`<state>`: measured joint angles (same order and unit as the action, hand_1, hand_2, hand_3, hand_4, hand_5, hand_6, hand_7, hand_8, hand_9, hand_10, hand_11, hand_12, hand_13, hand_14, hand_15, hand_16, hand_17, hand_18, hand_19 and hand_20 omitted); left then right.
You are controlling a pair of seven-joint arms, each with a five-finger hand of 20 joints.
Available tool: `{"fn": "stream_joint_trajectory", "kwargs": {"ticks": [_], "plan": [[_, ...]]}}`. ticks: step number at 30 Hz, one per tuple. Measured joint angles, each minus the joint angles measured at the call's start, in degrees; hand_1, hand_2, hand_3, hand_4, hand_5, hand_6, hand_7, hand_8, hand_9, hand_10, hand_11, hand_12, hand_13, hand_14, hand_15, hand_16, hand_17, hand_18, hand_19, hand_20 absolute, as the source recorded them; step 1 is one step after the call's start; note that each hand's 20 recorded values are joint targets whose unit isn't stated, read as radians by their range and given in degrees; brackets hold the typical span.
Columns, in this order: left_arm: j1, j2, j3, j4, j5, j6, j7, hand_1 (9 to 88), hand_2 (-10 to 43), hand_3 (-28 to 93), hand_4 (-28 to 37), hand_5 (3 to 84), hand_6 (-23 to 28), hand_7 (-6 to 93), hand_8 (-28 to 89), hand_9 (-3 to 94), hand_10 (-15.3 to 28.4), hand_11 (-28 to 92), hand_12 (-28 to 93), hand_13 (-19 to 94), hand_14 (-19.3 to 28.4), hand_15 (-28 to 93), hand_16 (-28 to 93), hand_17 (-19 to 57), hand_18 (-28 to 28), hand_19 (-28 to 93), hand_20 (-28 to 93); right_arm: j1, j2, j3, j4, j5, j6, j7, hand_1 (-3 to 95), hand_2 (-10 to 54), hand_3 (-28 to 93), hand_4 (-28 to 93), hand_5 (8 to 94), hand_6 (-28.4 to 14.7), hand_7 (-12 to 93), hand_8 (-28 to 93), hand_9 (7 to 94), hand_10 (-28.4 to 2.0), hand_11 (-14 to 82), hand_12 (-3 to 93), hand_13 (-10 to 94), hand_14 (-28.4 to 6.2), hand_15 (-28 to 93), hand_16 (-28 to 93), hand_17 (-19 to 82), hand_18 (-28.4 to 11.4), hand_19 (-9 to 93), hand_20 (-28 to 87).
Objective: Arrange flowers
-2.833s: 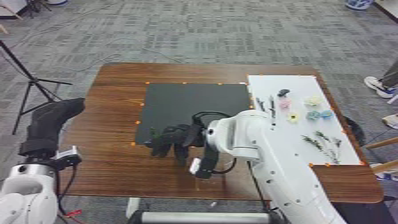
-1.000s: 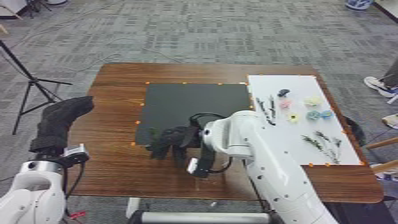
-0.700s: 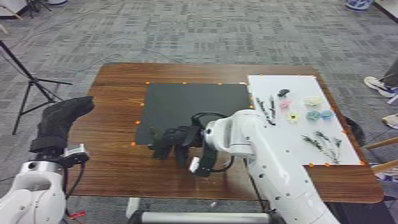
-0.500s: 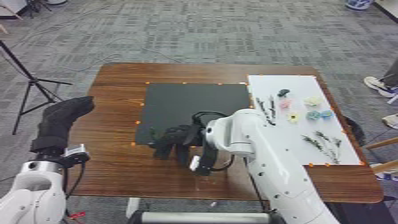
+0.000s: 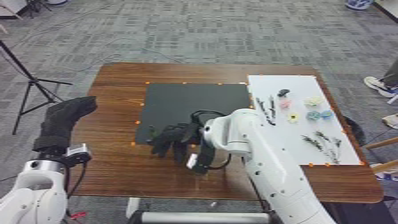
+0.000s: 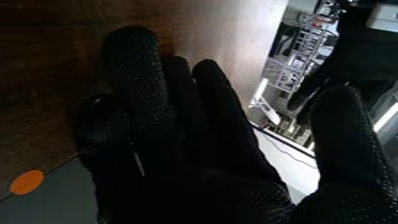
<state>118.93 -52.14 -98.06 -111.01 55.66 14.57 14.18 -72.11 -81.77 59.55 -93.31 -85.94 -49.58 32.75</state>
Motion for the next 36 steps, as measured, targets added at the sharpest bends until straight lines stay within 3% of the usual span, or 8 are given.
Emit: {"fn": "stream_joint_trajectory", "kwargs": {"ticks": [14, 21, 24, 30, 36], "plan": [[-0.3, 0.0, 0.23, 0.2, 0.0, -0.48, 0.03, 20.0, -0.5, 72, -23.3, 53.7, 2.4, 17.7, -7, 50.6, 13.4, 20, 13, 39, 17.8, 22, 1, 5.1, 13.0, 9, 17, 0.5, -0.7, 0.3, 0.9, -0.7, 0.6, -0.5, 19.6, 15.9, 46, -12, 54.1, -9.5, 6, -7, 55.1, -18.3, 7.0, 9.0, 66, -20.8, 60, 25, 33, -28.4, 84, 52], [0.4, -0.11, -0.92, 0.15, 0.0, -0.41, 0.06, 20.3, -0.4, 72, -23.4, 53.9, 2.5, 17.8, -7, 50.8, 13.4, 20, 13, 40, 17.8, 22, 1, 5.4, 13.0, 9, 17, 1.2, 1.4, -0.6, -2.0, 7.4, -0.1, 1.5, 19.9, 15.7, 46, -12, 54.9, -9.6, 6, -7, 56.4, -18.6, 6.9, 9.9, 65, -20.9, 60, 25, 32, -28.4, 84, 52], [0.3, -0.08, -1.4, 0.67, 0.02, -0.07, 0.13, 20.4, -0.4, 72, -23.5, 54.1, 2.4, 18.1, -7, 51.3, 13.5, 20, 13, 42, 18.0, 23, 1, 5.7, 12.9, 9, 18, 1.9, 1.9, -0.8, -3.4, 7.9, 0.1, 0.9, 20.4, 15.1, 48, -12, 55.5, -9.2, 6, -7, 56.4, -18.4, 6.7, 10.0, 64, -20.9, 59, 25, 32, -28.3, 84, 52], [-0.1, 0.23, -1.84, 2.31, -0.14, 2.2, 0.18, 20.6, -0.2, 72, -23.5, 54.4, 2.3, 18.0, -7, 52.5, 13.6, 19, 13, 46, 18.2, 25, -1, 6.3, 12.8, 9, 18, 3.3, 2.2, -3.2, -3.6, -2.0, 6.0, -11.7, 20.6, 14.7, 50, -12, 55.0, -8.8, 7, -7, 52.5, -16.8, 5.9, 9.4, 64, -21.0, 59, 25, 32, -28.0, 83, 52], [-1.2, 0.32, -0.59, 2.88, -0.16, 2.77, 0.2, 20.2, -0.3, 72, -23.8, 54.6, 2.4, 18.3, -7, 52.5, 13.8, 19, 13, 41, 16.9, 20, -1, 4.8, 12.1, 7, 17, 5.8, 0.1, -5.2, -0.3, -12.6, 7.4, -18.1, 20.4, 14.5, 52, -13, 54.1, -8.7, 7, -7, 50.9, -16.0, 5.7, 8.8, 65, -20.6, 59, 25, 32, -28.0, 84, 52]]}}
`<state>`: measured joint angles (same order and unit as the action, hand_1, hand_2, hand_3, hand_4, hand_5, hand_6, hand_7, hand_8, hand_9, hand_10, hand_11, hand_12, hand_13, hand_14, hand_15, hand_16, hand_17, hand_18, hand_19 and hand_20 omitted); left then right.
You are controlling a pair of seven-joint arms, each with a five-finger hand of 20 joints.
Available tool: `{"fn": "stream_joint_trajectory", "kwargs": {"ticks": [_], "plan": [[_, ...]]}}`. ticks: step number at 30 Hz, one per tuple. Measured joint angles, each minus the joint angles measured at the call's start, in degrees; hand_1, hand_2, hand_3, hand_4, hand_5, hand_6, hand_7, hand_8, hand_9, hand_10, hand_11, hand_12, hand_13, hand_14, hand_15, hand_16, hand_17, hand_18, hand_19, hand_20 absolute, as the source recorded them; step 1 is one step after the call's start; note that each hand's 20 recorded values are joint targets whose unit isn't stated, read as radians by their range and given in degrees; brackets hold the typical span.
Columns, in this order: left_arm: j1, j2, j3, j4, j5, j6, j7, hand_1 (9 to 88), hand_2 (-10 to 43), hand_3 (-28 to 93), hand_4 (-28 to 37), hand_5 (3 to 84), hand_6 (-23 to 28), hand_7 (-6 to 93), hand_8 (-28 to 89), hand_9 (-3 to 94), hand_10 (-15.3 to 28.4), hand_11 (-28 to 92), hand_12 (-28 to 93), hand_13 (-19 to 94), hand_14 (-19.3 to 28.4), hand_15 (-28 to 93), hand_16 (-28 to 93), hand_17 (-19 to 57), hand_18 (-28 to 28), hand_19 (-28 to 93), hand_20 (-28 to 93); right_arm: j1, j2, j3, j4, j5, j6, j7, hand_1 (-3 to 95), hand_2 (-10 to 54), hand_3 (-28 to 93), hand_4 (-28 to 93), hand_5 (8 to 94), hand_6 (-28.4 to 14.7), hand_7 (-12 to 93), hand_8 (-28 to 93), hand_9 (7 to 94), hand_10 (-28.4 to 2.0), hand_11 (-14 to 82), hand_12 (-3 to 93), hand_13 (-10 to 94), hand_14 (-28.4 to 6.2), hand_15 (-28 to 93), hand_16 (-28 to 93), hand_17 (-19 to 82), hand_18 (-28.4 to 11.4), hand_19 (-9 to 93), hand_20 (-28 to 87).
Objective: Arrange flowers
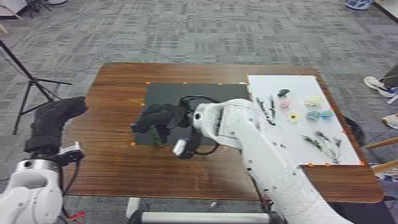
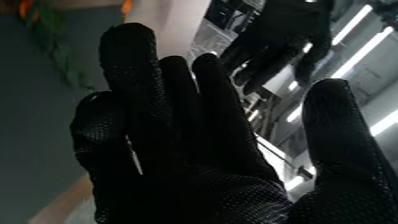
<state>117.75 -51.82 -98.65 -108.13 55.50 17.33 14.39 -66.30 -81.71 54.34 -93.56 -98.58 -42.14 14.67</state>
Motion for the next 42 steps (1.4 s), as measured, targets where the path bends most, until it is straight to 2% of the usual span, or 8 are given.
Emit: {"fn": "stream_joint_trajectory", "kwargs": {"ticks": [10, 17, 21, 24, 29, 36, 40, 42], "plan": [[-2.3, -0.05, 3.05, 0.0, -1.7, 1.73, 1.66, 19.2, 0.1, 73, -25.3, 53.9, 2.2, 18.5, -7, 52.0, 13.4, 20, 13, 38, 17.2, 21, 2, 3.3, 12.2, 7, 17, 2.7, -5.0, -0.3, 5.6, -24.2, -2.0, -16.5, 20.0, 14.7, 53, -14, 52.5, -8.0, 8, -8, 49.8, -15.2, 5.6, 8.2, 67, -20.2, 60, 25, 33, -28.1, 85, 52], [-3.7, -0.15, 5.46, -0.1, -3.58, 7.71, 3.25, 19.2, 0.5, 73, -26.1, 53.2, 2.1, 18.7, -7, 50.9, 13.2, 21, 14, 35, 16.3, 19, 2, 2.7, 12.3, 7, 17, 2.7, -6.3, -0.7, 7.3, -34.3, -2.0, -20.0, 19.8, 15.1, 53, -14, 52.5, -7.7, 8, -8, 50.1, -15.1, 5.8, 8.1, 67, -19.8, 60, 25, 33, -28.1, 85, 53], [-4.3, -0.38, 5.87, -0.11, -4.06, 8.5, 3.01, 19.0, 2.0, 73, -26.3, 53.3, 2.1, 18.6, -7, 50.5, 13.4, 20, 13, 35, 16.1, 18, 2, 3.2, 11.8, 7, 17, 2.5, -6.6, -0.9, 8.0, -42.9, -2.2, -25.4, 19.4, 15.5, 53, -15, 52.5, -7.6, 8, -8, 50.3, -15.1, 5.8, 8.1, 67, -19.8, 61, 25, 33, -28.2, 85, 53], [-4.6, -0.43, 5.86, -0.11, -4.06, 7.85, 2.02, 18.9, 1.9, 73, -26.2, 53.3, 2.1, 18.6, -7, 50.5, 13.5, 20, 13, 36, 16.7, 19, 2, 3.2, 11.7, 7, 17, 2.2, -6.8, -0.9, 8.3, -48.4, -2.3, -28.9, 19.2, 15.7, 54, -15, 52.4, -7.5, 9, -8, 50.3, -15.0, 5.8, 8.1, 67, -19.8, 61, 25, 33, -28.2, 85, 53], [-5.2, -0.46, 5.94, 0.01, -3.51, 4.7, -0.46, 18.7, 1.5, 73, -25.9, 53.3, 2.3, 18.3, -7, 50.5, 13.5, 20, 13, 36, 16.9, 19, 2, 3.2, 12.0, 7, 17, 1.9, -6.9, -1.1, 8.7, -50.7, -2.2, -29.5, 19.0, 15.9, 54, -15, 52.3, -7.3, 9, -8, 50.4, -14.8, 5.8, 8.0, 67, -19.6, 61, 26, 33, -28.0, 85, 53], [-6.7, -0.44, 7.61, 0.14, -3.21, 4.1, -0.66, 18.8, 1.4, 72, -25.7, 53.1, 2.3, 18.2, -7, 50.2, 13.4, 20, 13, 36, 16.9, 19, 2, 3.1, 12.1, 7, 17, 1.8, -6.9, -1.3, 8.8, -51.8, -1.5, -29.3, 19.1, 16.4, 53, -15, 52.3, -7.1, 9, -8, 50.5, -14.6, 5.8, 8.0, 68, -19.4, 61, 26, 34, -28.0, 86, 53], [-5.4, -1.07, 4.75, -0.12, -3.22, -0.05, -0.48, 18.8, 1.2, 72, -25.7, 53.0, 2.3, 18.0, -7, 50.1, 13.4, 20, 13, 36, 17.0, 19, 2, 3.1, 12.2, 7, 17, 1.7, -6.8, -1.7, 8.9, -52.8, -0.1, -28.5, 19.2, 16.6, 53, -15, 52.3, -7.1, 9, -8, 50.5, -14.6, 5.8, 8.0, 68, -19.3, 61, 26, 34, -27.9, 86, 53], [-4.4, -1.11, 3.75, -0.22, -3.06, -1.19, -0.46, 18.9, 1.4, 72, -25.8, 53.1, 2.3, 18.0, -7, 50.1, 13.4, 20, 13, 36, 17.0, 19, 2, 3.3, 12.0, 7, 17, 1.7, -6.7, -1.9, 8.9, -52.9, 0.4, -27.6, 19.1, 16.7, 53, -15, 52.3, -7.2, 9, -8, 50.6, -14.6, 5.8, 7.9, 68, -19.2, 61, 26, 34, -27.9, 86, 53]]}}
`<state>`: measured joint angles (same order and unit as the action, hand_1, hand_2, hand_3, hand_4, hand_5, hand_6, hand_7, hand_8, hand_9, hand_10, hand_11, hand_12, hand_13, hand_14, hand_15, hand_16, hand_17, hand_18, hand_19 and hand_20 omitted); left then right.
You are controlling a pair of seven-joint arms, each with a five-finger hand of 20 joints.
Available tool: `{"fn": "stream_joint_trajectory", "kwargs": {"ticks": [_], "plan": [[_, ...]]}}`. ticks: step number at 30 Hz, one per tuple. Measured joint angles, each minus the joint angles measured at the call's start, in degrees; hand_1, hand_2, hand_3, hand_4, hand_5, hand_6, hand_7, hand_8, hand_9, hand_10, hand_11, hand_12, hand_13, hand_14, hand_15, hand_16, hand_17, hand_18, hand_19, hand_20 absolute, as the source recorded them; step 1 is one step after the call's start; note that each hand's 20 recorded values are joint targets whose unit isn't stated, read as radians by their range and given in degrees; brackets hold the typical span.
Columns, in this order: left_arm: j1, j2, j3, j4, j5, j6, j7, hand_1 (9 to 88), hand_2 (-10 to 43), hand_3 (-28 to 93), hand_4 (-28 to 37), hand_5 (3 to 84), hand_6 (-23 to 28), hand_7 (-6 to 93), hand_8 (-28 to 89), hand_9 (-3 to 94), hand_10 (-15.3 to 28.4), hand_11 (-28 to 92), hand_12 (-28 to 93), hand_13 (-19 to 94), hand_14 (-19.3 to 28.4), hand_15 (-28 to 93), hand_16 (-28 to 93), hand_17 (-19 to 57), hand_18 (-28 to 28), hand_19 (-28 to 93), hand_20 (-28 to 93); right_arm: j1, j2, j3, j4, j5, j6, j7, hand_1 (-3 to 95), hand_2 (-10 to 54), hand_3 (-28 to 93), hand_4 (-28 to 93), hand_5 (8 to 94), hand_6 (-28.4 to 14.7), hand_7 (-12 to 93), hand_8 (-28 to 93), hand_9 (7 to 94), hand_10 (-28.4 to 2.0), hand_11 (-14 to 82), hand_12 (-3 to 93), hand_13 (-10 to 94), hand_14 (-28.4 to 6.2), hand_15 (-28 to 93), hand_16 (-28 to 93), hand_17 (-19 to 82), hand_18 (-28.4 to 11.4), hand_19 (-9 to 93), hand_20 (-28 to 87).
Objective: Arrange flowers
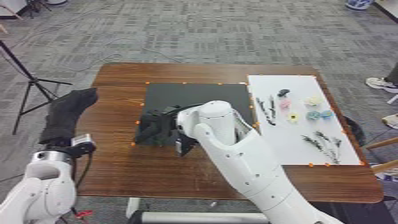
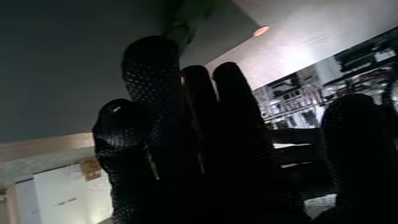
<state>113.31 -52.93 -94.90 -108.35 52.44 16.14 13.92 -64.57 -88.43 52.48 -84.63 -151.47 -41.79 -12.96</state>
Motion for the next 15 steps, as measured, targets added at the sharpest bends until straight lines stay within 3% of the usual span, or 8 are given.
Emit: {"fn": "stream_joint_trajectory", "kwargs": {"ticks": [10, 15], "plan": [[2.3, 0.14, -0.02, 0.04, 1.15, 0.55, -0.76, 20.0, 2.3, 72, -25.2, 53.5, 2.4, 17.8, -7, 50.5, 13.5, 20, 13, 38, 16.7, 19, 1, 4.6, 11.0, 6, 16, 0.2, 0.6, 0.0, 0.4, 0.1, 0.4, 2.0, 18.8, 16.8, 53, -15, 52.1, -7.3, 9, -8, 50.3, -14.8, 5.8, 7.9, 68, -19.1, 61, 26, 34, -27.9, 86, 53], [3.8, 0.26, -0.76, 0.14, 3.36, 0.26, -1.34, 20.6, 2.2, 72, -24.8, 53.5, 2.4, 17.9, -7, 50.6, 13.5, 20, 13, 38, 16.7, 19, 1, 4.7, 11.0, 6, 16, 0.2, 0.8, 0.0, 0.4, -0.3, 0.5, 1.9, 18.7, 16.8, 53, -15, 52.0, -7.4, 9, -8, 50.1, -14.8, 5.8, 7.9, 68, -19.1, 61, 26, 34, -27.9, 86, 53]]}}
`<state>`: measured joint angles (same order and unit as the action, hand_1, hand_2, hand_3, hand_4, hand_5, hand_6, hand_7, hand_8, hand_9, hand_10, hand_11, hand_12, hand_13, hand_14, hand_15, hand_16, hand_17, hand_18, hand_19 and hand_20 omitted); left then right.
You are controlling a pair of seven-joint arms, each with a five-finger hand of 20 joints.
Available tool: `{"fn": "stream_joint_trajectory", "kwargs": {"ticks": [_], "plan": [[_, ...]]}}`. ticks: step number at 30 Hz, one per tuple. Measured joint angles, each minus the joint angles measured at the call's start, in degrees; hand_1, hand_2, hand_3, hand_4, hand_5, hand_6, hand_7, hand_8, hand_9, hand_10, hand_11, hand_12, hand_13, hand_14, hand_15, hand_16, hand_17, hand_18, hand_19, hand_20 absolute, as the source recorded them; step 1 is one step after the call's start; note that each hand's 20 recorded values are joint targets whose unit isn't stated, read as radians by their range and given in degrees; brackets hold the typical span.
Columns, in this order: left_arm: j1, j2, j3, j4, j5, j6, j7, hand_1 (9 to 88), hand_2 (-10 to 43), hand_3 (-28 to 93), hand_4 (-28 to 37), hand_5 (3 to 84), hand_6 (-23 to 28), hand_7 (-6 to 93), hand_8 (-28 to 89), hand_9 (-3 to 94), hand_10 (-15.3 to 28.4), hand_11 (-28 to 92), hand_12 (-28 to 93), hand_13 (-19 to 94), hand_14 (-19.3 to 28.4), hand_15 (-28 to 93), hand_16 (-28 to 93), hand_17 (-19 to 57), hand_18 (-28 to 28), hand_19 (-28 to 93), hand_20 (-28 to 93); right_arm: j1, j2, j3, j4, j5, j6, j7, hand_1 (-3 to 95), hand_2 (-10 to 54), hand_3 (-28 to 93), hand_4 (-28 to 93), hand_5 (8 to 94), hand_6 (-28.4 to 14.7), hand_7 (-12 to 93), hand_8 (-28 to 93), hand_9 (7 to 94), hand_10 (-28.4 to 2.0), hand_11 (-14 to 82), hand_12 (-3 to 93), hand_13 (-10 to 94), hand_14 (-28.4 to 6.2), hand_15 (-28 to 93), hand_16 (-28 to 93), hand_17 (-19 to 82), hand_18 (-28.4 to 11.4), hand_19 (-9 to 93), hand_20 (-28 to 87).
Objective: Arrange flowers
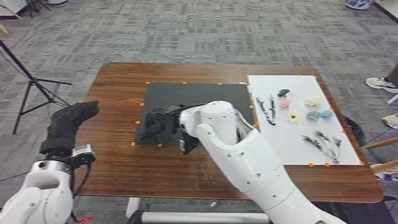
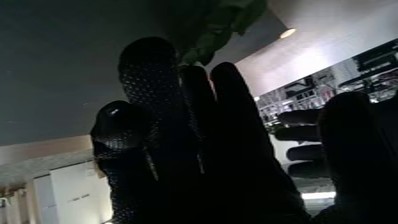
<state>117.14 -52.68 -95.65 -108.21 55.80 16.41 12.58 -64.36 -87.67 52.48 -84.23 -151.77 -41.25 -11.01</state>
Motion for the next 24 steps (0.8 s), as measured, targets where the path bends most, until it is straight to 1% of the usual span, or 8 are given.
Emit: {"fn": "stream_joint_trajectory", "kwargs": {"ticks": [3, 9, 13, 17, 21, 24], "plan": [[1.2, 0.0, -0.43, 0.0, 0.25, -0.23, -0.05, 20.5, 2.0, 72, -24.7, 53.6, 2.4, 17.9, -7, 50.6, 13.5, 20, 13, 38, 16.7, 19, 1, 4.7, 11.0, 7, 17, 0.0, 0.1, 0.0, 0.0, -0.1, 0.0, 0.1, 18.7, 16.8, 53, -15, 52.0, -7.5, 9, -8, 50.1, -14.8, 5.8, 7.9, 68, -19.2, 61, 26, 34, -27.9, 86, 53], [2.5, -0.02, -0.45, 0.01, 0.25, -0.64, 0.0, 20.4, 1.7, 72, -24.5, 53.5, 2.4, 18.0, -7, 50.6, 13.5, 20, 13, 38, 16.6, 19, 1, 4.6, 11.2, 7, 16, 0.1, 0.9, -0.3, -0.1, 1.1, 0.3, 1.3, 18.6, 16.8, 54, -15, 52.2, -7.4, 9, -8, 50.4, -14.8, 5.8, 7.9, 68, -19.1, 61, 26, 34, -28.0, 86, 53], [2.7, -0.03, -0.43, 0.01, 0.24, -0.88, 0.0, 20.5, 1.7, 72, -24.5, 53.4, 2.4, 17.9, -7, 50.7, 13.5, 20, 13, 38, 16.6, 18, 1, 4.6, 11.2, 7, 16, 0.3, 1.3, -0.3, -0.1, 3.4, 0.5, 2.5, 18.6, 16.8, 54, -15, 52.3, -7.4, 9, -8, 50.5, -14.8, 5.8, 7.9, 68, -19.1, 61, 25, 34, -28.1, 86, 53], [2.4, -0.03, -0.07, 0.01, 0.25, -1.05, 0.0, 20.4, 1.6, 72, -24.4, 53.5, 2.4, 17.9, -7, 50.7, 13.5, 20, 13, 38, 16.6, 18, 1, 4.6, 11.2, 7, 16, 0.5, 1.5, -0.5, -0.2, 4.4, 0.9, 3.5, 18.7, 16.8, 53, -15, 52.5, -7.4, 9, -8, 50.7, -14.7, 5.9, 8.0, 68, -19.1, 61, 26, 34, -28.0, 86, 53], [2.3, -0.03, 0.11, 0.0, 0.62, -1.69, -0.03, 20.5, 1.4, 72, -24.5, 53.4, 2.5, 17.9, -7, 50.7, 13.5, 20, 13, 38, 16.6, 18, 1, 4.5, 11.3, 7, 16, 0.8, 1.8, -0.8, -0.6, 5.8, 1.4, 4.7, 18.8, 16.8, 53, -15, 52.7, -7.5, 9, -8, 50.7, -14.7, 5.9, 8.0, 68, -19.1, 61, 26, 34, -28.1, 86, 53], [2.3, -0.03, 0.11, -0.03, 0.73, -1.8, -0.03, 20.5, 1.4, 72, -24.6, 53.5, 2.5, 17.8, -7, 50.8, 13.5, 20, 13, 38, 16.7, 18, 1, 4.6, 11.2, 7, 16, 1.0, 2.0, -0.8, -0.8, 6.7, 1.5, 5.3, 18.8, 16.7, 53, -15, 52.8, -7.5, 9, -8, 50.8, -14.7, 5.9, 7.9, 68, -19.1, 61, 26, 34, -28.0, 86, 53]]}}
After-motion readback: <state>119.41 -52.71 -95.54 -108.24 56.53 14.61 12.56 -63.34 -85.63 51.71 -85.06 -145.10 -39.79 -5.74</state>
